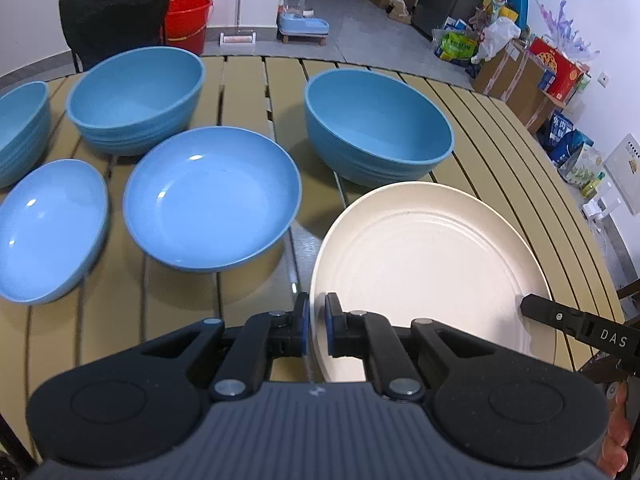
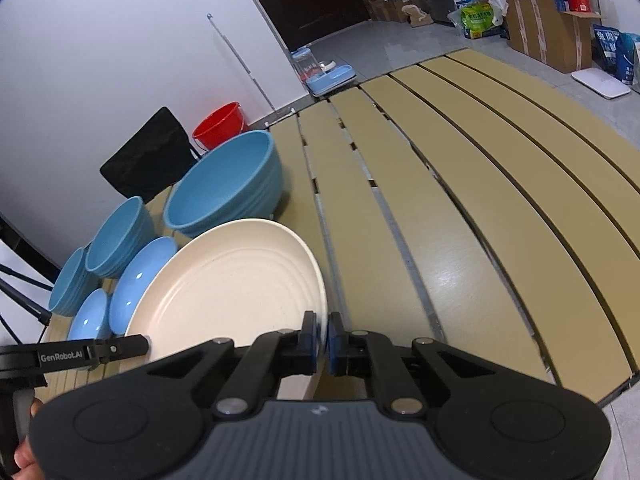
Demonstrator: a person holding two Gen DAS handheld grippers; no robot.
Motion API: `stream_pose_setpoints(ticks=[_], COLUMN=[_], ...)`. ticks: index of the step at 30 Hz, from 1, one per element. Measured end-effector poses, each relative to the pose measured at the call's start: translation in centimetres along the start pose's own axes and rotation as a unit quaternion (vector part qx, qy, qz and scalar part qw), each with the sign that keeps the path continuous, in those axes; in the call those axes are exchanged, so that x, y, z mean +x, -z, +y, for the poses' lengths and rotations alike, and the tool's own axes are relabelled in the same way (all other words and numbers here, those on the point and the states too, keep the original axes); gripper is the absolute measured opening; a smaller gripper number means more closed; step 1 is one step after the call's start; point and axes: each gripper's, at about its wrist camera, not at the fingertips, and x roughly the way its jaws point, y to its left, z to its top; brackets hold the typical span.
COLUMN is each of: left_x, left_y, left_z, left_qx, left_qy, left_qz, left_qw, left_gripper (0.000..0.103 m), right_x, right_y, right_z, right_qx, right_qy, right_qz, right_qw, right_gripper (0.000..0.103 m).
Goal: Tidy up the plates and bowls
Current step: 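Lift the cream plate with both grippers and carry it past the blue dishes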
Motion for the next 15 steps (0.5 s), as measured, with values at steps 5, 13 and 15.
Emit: stream_pose_setpoints(ticks=[5,13,15], left_x=[-2.3,-5.8,-6.6], left_y=[0.6,1.7,1.9], left_z=[1.0,3.5,4.2], left_qx=[-0.002,-0.016,-0.019], left_qy=[-0.003,-0.009,-0.012], left_qz=[-0.016,-0.037,-0.042], left_qw=[0.9999,0.9992,0.9989], left_gripper=[0.008,0.008,0.008], right_x=[-1.3,-2.9,-3.1], right_y=[0.6,1.7,2.0], right_z=[2.1,5.6,6.5], right_qx=[-0.009,-0.030,-0.034], right_qy=[-0.004,-0.015,-0.018], right_qz=[-0.005,-0.006,-0.005], right_qw=[1.000,0.999,0.999], right_gripper=[0.006,0.006,0.006])
